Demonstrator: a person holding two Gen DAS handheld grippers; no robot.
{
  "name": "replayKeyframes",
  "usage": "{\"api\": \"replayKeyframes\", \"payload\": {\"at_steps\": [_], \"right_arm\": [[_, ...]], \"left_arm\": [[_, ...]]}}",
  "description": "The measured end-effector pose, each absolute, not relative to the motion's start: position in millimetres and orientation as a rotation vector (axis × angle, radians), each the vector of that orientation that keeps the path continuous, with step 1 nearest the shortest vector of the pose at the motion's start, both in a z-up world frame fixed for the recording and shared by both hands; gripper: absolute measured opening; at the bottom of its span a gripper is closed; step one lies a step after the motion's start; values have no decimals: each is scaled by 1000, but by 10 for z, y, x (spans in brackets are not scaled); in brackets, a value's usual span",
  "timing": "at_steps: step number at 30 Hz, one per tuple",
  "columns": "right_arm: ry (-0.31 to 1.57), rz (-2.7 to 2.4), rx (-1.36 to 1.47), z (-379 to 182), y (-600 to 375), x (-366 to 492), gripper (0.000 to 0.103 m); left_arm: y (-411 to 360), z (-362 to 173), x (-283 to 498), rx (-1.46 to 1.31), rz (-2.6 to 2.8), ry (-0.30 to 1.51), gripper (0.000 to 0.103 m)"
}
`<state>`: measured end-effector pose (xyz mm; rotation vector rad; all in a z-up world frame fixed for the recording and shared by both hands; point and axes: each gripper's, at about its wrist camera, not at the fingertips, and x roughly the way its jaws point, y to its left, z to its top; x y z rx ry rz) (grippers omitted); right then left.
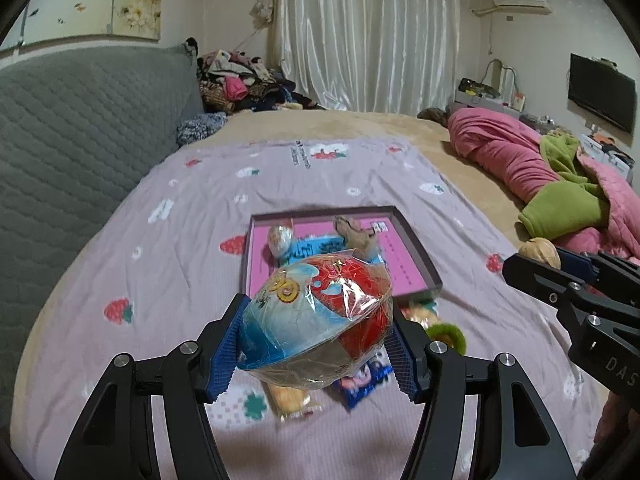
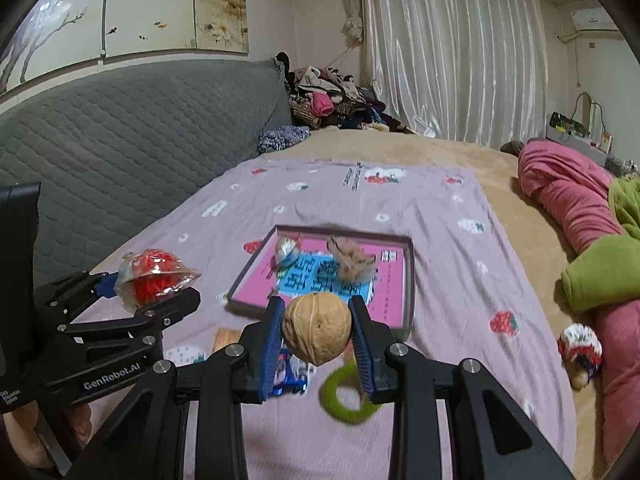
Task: Organize objects
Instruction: 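Carry the blue-red egg with left tool while right tool carries walnut over tray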
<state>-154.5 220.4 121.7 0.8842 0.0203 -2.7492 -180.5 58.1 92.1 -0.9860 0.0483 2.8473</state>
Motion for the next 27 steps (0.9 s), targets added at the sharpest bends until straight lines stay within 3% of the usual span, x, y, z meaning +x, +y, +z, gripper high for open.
{"api": "replayKeyframes", "payload": {"at_steps": [17,27], "right_arm": [[-24,-2777,798,1309,2245,-2345,33],[-64,-2824,754,1142,2355,-2890,33]], "left_arm": [[741,1024,-2807,-919,2862,63,66],[626,779,-3410,-910,2881,19,66]]}}
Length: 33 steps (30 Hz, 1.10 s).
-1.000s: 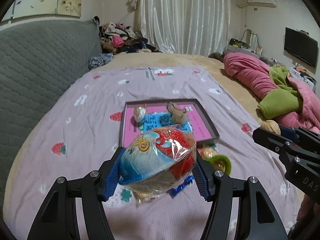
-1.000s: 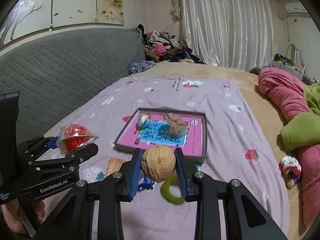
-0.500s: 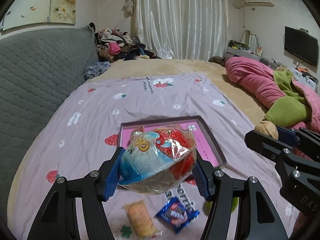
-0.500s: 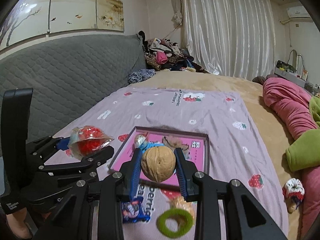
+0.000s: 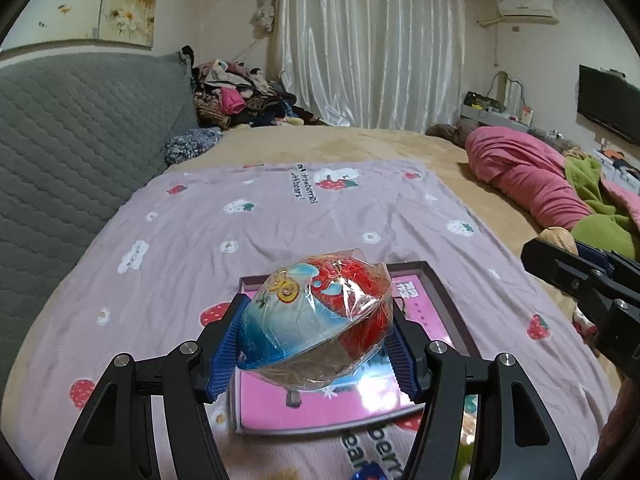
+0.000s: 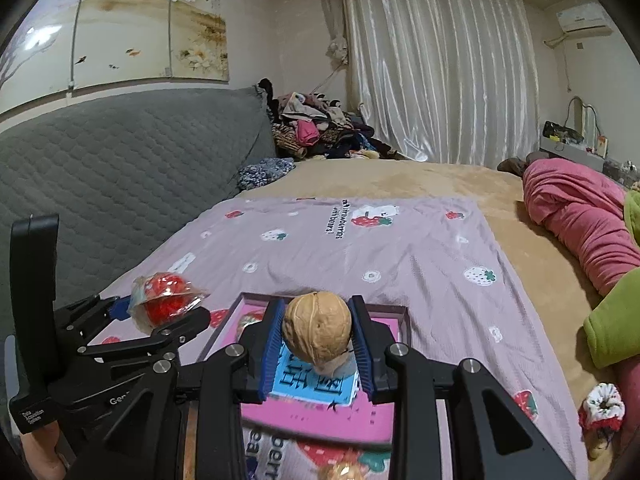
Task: Organize objects
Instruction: 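Carry the blue-red egg with left tool while right tool carries walnut over tray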
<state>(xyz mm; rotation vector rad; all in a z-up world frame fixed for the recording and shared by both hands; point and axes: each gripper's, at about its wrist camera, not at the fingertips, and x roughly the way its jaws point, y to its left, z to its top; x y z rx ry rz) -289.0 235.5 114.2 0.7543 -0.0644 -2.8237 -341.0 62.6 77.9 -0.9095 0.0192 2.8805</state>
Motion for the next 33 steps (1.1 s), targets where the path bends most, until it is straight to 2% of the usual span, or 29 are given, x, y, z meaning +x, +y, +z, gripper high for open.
{"api": "replayKeyframes", "payload": {"at_steps": [7,17,33], "right_arm": [[-71,-2859,812,727,2414,-3228,33],[38,-2842,941,126,2479,-3595,33],[102,-2776,1165,-363,2521,-3880,33]], "left_arm": [[611,334,-3782,-960,2877,-58,66],[604,-282,-4120,-1110,2854,14,66],[670,-642,-4291,-1245,2746,26,66]]}}
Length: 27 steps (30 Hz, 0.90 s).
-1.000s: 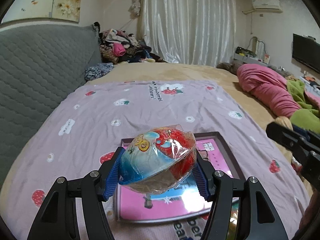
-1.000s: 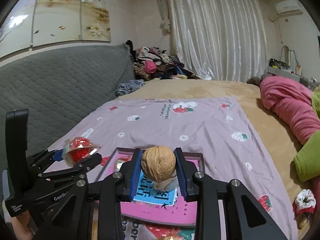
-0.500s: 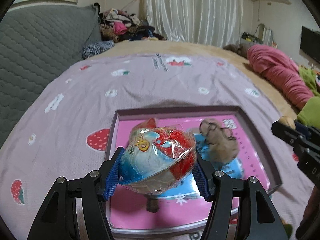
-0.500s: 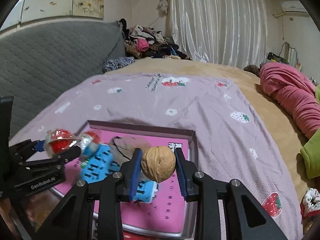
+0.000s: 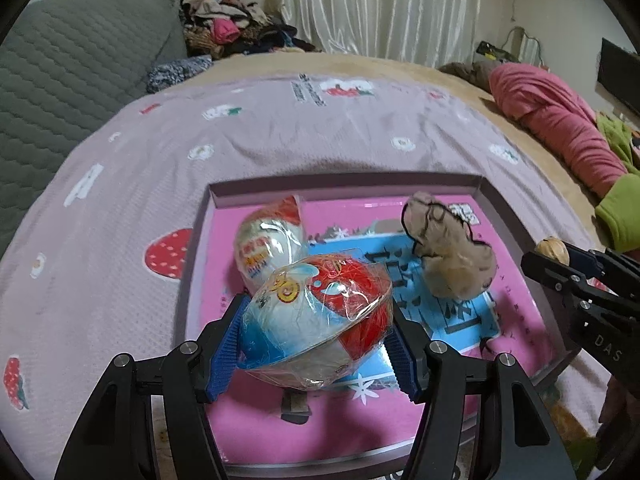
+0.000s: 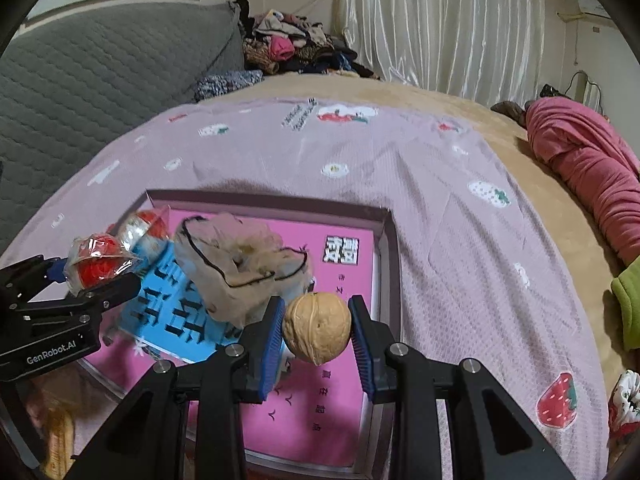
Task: Organize objects
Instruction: 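Carry the blue-red egg with left tool while right tool carries walnut over tray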
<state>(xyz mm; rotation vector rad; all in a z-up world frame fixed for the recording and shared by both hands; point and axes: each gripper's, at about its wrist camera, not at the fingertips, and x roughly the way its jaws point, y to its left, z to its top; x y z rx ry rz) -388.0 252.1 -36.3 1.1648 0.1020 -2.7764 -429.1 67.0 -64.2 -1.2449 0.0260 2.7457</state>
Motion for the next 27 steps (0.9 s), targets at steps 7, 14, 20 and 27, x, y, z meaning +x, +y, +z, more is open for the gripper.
{"api": "replayKeyframes", "payload": {"at_steps": [7,14,20,27], "right_arm": [[128,-2741,1247,-516,2504,-3944,33],[137,-2737,1284,-577,2497,-3987,33],[167,-2725,1315,-632,2462,-4010,33],[165,-2703,1331,-656,2445,-4014,33]], "left_arm": [[645,-751,-4343,-1314,2717,-1,66],[650,-845,-4380,-1378,2685,-14,66],[637,-907,-4409,-1417,2662,-30,66],[614,-915,-4419,-1420,2652,-58,66]]}}
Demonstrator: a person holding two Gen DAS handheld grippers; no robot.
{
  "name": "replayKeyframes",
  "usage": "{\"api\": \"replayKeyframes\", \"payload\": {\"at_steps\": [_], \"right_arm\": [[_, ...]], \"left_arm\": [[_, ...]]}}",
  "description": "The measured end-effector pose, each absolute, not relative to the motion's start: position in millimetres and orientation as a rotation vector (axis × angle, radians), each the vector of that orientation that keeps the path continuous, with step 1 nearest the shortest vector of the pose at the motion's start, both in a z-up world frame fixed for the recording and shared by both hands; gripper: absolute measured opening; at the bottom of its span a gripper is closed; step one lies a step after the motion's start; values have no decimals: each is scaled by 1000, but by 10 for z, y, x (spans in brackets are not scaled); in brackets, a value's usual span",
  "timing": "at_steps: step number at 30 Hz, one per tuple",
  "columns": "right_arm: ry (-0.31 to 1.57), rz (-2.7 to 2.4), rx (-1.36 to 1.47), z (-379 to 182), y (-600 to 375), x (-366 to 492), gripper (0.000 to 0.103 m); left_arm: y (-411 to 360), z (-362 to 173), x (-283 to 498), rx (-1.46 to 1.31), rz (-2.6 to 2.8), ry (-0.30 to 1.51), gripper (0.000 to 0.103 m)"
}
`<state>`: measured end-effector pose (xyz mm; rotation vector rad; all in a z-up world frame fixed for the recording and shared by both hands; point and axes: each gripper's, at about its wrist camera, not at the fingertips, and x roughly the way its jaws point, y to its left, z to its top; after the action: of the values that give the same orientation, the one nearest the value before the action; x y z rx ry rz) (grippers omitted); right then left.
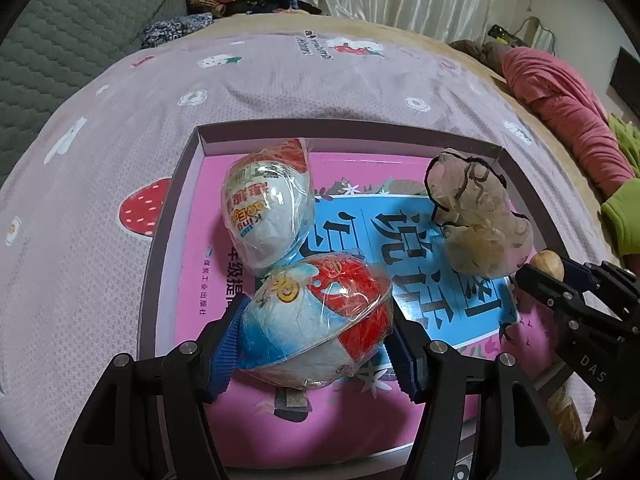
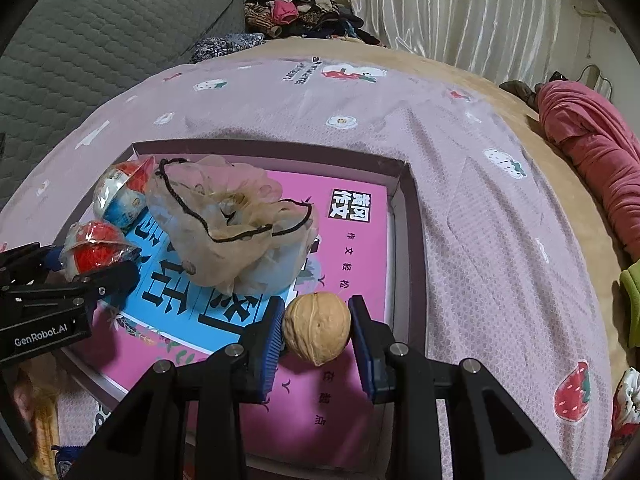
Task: Organize objects
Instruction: 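Carry the blue-red egg with left tool while right tool carries walnut over tray, then lower the egg and walnut onto the book and open both tools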
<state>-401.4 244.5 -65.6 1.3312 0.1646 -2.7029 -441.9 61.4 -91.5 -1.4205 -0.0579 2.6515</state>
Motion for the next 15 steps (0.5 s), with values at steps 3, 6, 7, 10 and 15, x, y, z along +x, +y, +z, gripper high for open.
{"api": "replayKeyframes", "payload": {"at_steps": [3,6,7,10,15], "right_arm": [[156,-2707,1325,-647,2459,-4014,33],[145,-2711,1319,-632,2472,-4010,33],[145,-2712,1319,-628,2472,-4007,33],[140,-2712,1316,-621,2477,-3997,33],[130,-2717,1305,-590,2501,-3982,33]], "left_arm": [[612,-918,-4418,-1423,2653,-56,66],[606,-914,-4420,-1429,2651,-63,67],[605,-909,-4428,-1431,2650,-65,67],[600,-908,-4432,-1443,2650,-63,72],[600,-889,-4425,-1446,2661,-48,74]]}}
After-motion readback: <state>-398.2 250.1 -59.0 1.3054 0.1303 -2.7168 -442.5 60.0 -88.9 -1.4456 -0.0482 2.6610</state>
